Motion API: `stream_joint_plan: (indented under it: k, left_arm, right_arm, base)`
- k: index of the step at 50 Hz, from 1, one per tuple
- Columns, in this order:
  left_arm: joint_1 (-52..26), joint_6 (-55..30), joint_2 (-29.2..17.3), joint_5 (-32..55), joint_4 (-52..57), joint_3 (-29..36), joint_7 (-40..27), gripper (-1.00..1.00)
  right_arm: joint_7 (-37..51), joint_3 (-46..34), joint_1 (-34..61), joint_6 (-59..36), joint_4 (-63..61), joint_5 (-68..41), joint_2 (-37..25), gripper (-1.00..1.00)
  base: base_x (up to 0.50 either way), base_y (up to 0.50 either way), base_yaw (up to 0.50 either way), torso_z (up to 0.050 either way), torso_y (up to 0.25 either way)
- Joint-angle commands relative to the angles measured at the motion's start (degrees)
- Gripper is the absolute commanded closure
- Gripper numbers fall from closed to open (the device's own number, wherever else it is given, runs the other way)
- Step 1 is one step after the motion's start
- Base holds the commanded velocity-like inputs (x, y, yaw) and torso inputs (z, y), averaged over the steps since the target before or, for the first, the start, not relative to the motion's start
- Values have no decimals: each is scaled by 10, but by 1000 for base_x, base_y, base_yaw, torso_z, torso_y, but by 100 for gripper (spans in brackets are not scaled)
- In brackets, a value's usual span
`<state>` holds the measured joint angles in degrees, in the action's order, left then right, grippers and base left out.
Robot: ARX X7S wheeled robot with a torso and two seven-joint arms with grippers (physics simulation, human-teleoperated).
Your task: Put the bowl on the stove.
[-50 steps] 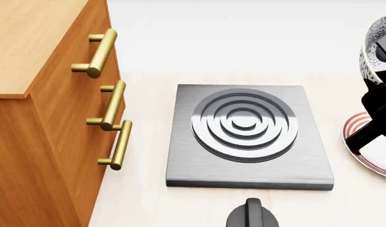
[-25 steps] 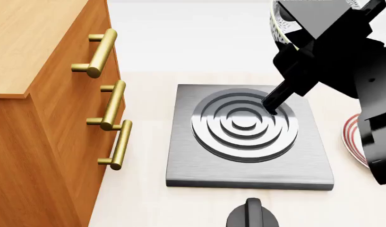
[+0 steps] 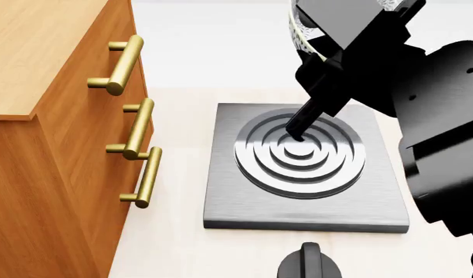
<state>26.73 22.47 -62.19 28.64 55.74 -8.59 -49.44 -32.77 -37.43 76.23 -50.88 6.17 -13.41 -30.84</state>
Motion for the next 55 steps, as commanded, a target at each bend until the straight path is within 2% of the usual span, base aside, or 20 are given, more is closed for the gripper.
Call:
stream_joint_plan:
  k: [1, 7, 11, 16, 20, 21, 44, 55]
  left_arm:
    - [-2, -6, 11, -17, -1, -7, 16, -100]
    - [-2, -6, 12, -17, -1, -7, 16, -100]
    - [-9, -4, 14, -17, -5, 1, 18, -100]
    - [-10, -4, 15, -17, -5, 1, 18, -100]
    - [-13, -5, 14, -16, -5, 3, 18, -100]
    - [-13, -6, 14, -16, -5, 4, 18, -100]
    - [-24, -8, 18, -17, -9, 18, 23, -100]
    - [-24, -7, 19, -15, -10, 17, 24, -100]
  right_arm:
    - [-8, 14, 2, 8, -7, 15, 11, 100]
    - [-8, 13, 2, 8, -7, 15, 11, 100]
    - [-24, 4, 20, 76, 92, 19, 48, 100]
    - [-45, -19, 77, 213, 319, 46, 123, 100]
    - [-73, -36, 173, 407, 644, 70, 227, 100]
    - [-75, -40, 179, 419, 687, 76, 236, 100]
    - [-30, -19, 161, 281, 688, 135, 266, 100]
    - [-8, -7, 144, 260, 688, 132, 273, 100]
  base:
    - [0, 0, 0, 0, 0]
    - [0, 0, 0, 0, 2]
    - [0, 0, 0, 0, 0]
    - [0, 0, 0, 0, 0]
    - [0, 0, 0, 0, 0]
    - [0, 0, 0, 0, 0]
    - [0, 0, 0, 0, 0]
    - [0, 0, 0, 0, 1]
